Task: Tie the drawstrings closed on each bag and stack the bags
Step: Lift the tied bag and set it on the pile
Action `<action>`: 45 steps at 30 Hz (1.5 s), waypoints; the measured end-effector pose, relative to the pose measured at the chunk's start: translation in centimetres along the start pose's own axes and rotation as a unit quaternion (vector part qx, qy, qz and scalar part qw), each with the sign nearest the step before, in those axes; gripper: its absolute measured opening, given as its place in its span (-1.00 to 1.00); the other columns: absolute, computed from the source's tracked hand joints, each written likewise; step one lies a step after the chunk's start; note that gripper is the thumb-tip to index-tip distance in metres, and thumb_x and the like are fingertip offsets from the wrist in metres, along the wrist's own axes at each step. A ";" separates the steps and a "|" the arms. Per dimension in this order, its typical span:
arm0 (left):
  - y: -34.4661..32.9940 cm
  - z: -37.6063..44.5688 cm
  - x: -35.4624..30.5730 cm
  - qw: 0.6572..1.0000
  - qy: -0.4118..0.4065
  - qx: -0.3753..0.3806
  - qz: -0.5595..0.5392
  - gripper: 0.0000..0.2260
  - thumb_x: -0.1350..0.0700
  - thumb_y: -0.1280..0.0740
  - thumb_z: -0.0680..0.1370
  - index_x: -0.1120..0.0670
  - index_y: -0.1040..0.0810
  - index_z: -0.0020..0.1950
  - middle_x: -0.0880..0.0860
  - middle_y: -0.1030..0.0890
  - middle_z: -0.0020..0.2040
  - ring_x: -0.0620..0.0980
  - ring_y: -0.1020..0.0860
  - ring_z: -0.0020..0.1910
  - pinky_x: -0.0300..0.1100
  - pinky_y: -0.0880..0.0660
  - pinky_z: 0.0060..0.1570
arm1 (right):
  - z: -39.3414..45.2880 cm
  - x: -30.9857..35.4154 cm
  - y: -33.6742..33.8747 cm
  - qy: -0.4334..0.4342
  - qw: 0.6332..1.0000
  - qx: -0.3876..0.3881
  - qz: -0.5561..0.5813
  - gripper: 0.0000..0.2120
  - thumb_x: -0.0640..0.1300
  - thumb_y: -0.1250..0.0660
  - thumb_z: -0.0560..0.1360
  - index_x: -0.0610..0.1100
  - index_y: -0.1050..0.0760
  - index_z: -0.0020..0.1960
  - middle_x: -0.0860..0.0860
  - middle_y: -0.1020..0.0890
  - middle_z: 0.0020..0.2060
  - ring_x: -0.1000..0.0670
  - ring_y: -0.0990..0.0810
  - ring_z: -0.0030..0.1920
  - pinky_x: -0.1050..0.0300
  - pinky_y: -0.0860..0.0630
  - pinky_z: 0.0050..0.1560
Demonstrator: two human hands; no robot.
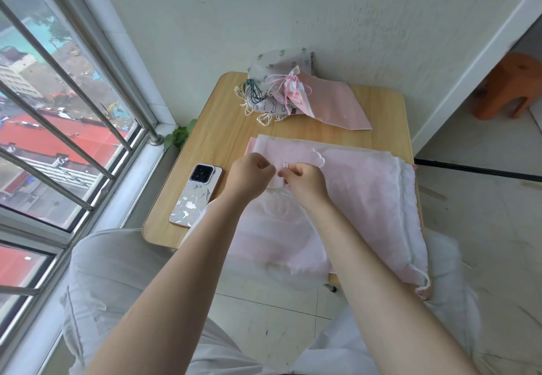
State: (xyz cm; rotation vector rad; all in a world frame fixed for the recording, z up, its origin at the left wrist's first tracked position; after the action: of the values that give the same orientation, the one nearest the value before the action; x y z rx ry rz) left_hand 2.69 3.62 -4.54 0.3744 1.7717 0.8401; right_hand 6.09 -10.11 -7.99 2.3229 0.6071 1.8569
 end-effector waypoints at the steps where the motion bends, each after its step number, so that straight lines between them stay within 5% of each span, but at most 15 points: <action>1: 0.2 0.1 0.5 1.000 0.006 -0.018 0.007 -0.85 0.06 -0.33 0.50 0.14 -0.54 -0.07 0.02 -0.61 -0.18 0.03 -0.56 -0.16 -0.15 -0.42 -0.28 | -0.1 0.1 0.2 0.002 1.000 -0.005 -0.002 -0.83 -0.17 -0.32 0.54 -0.11 -0.62 -0.19 0.09 -0.58 -0.37 0.10 -0.55 -0.23 0.33 -0.41 -0.25; 6: 0.4 -0.2 1.5 0.986 0.033 -0.001 0.164 -0.59 -0.07 -0.36 0.48 0.12 -0.30 -0.41 0.01 -0.33 -0.45 -0.03 -0.31 -0.45 -0.17 -0.14 -0.48 | -0.3 0.3 0.0 0.006 1.000 -0.009 -0.009 -0.84 -0.16 -0.32 0.54 -0.11 -0.62 -0.18 0.09 -0.63 -0.27 0.10 -0.56 -0.12 0.29 -0.41 -0.19; 9: 0.1 -0.4 1.2 0.975 0.030 0.023 0.220 -0.51 -0.14 -0.40 0.46 0.14 -0.27 -0.42 0.02 -0.34 -0.44 -0.06 -0.30 -0.47 -0.18 -0.14 -0.50 | -0.5 0.2 -0.5 0.005 1.000 -0.005 -0.012 -0.84 -0.16 -0.32 0.54 -0.09 -0.62 -0.19 -0.04 -0.69 -0.07 0.10 -0.56 -0.03 0.24 -0.38 -0.07; 15: -0.2 0.2 0.8 0.969 0.014 0.086 0.231 -0.65 -0.02 -0.39 0.50 0.09 -0.41 -0.41 0.00 -0.40 -0.40 0.03 -0.43 -0.27 -0.20 -0.22 -0.45 | -0.6 0.3 -0.2 0.006 1.000 -0.007 -0.021 -0.84 -0.16 -0.32 0.54 -0.12 -0.62 -0.18 0.08 -0.59 -0.37 0.06 -0.57 -0.16 0.21 -0.41 -0.14; 20: 0.2 -0.5 0.5 0.995 0.030 0.056 -0.072 -0.76 0.02 -0.39 0.51 0.17 -0.68 -0.22 0.08 -0.60 -0.35 0.00 -0.48 -0.33 -0.13 -0.41 -0.27 | -0.3 0.1 -0.1 0.001 1.000 -0.005 -0.023 -0.74 -0.11 -0.33 0.54 -0.25 -0.61 -0.22 -0.04 -0.58 -0.36 0.03 -0.54 -0.25 0.11 -0.48 -0.10; 25: -0.7 -1.5 -0.1 0.920 0.089 0.119 -0.363 -0.78 0.13 -0.28 0.63 0.19 -0.64 -0.12 0.09 -0.66 -0.26 0.00 -0.63 -0.26 -0.14 -0.62 -0.15 | -0.3 0.2 0.3 -0.027 1.000 0.000 0.005 -0.78 -0.13 -0.31 0.56 -0.11 -0.55 -0.26 0.02 -0.59 -0.36 0.03 -0.54 -0.28 0.18 -0.46 -0.17; 31: -1.2 -1.5 1.4 0.963 0.116 0.095 -0.224 -0.76 0.05 -0.30 0.59 0.13 -0.62 -0.20 0.01 -0.46 -0.41 -0.03 -0.43 -0.41 -0.22 -0.40 -0.41 | -0.6 0.2 0.6 -0.153 0.918 0.074 0.359 -0.75 -0.19 -0.14 0.65 -0.15 -0.48 -0.17 -0.04 -0.62 -0.37 -0.01 -0.60 -0.29 0.17 -0.42 -0.20; 38: -0.3 -0.5 2.1 0.988 0.110 0.031 -0.103 -0.74 0.12 -0.28 0.56 0.10 -0.61 -0.31 0.05 -0.44 -0.43 0.04 -0.38 -0.39 -0.18 -0.32 -0.34 | 0.0 -1.2 0.9 -0.136 0.972 0.079 0.175 -0.77 -0.23 -0.20 0.59 -0.18 -0.43 -0.25 0.07 -0.22 -0.55 0.09 -0.15 -0.54 0.22 -0.07 -0.46; 42: -0.1 -0.5 1.8 0.993 0.079 0.061 -0.057 -0.75 0.08 -0.30 0.58 0.11 -0.67 -0.23 -0.06 -0.39 -0.46 -0.01 -0.32 -0.49 -0.24 -0.25 -0.45 | 0.1 0.1 1.2 -0.077 0.984 0.068 0.143 -0.74 -0.21 -0.21 0.60 -0.17 -0.46 -0.26 0.03 -0.37 -0.53 0.02 -0.31 -0.47 0.21 -0.28 -0.40; 45: -0.4 -0.7 0.7 0.992 0.051 0.113 -0.021 -0.77 0.04 -0.30 0.56 0.08 -0.71 -0.15 -0.10 -0.43 -0.34 -0.05 -0.33 -0.48 -0.24 -0.27 -0.46 | 0.6 2.0 1.8 -0.007 0.993 0.060 0.102 -0.76 -0.18 -0.27 0.58 -0.14 -0.56 -0.25 -0.06 -0.62 -0.34 -0.01 -0.55 -0.27 0.14 -0.51 -0.13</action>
State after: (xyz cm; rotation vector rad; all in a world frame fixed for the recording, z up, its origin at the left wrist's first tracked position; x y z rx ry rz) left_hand 1.83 3.53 -5.21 0.4479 1.9706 0.6401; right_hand 7.39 -10.94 -5.76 2.5593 0.5094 1.9363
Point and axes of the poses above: each hand's wrist, its own z-axis towards the middle knuckle, its own y-axis out of the back of the hand, x = y × z, the point moved 5 cm from there along z, towards the middle knuckle
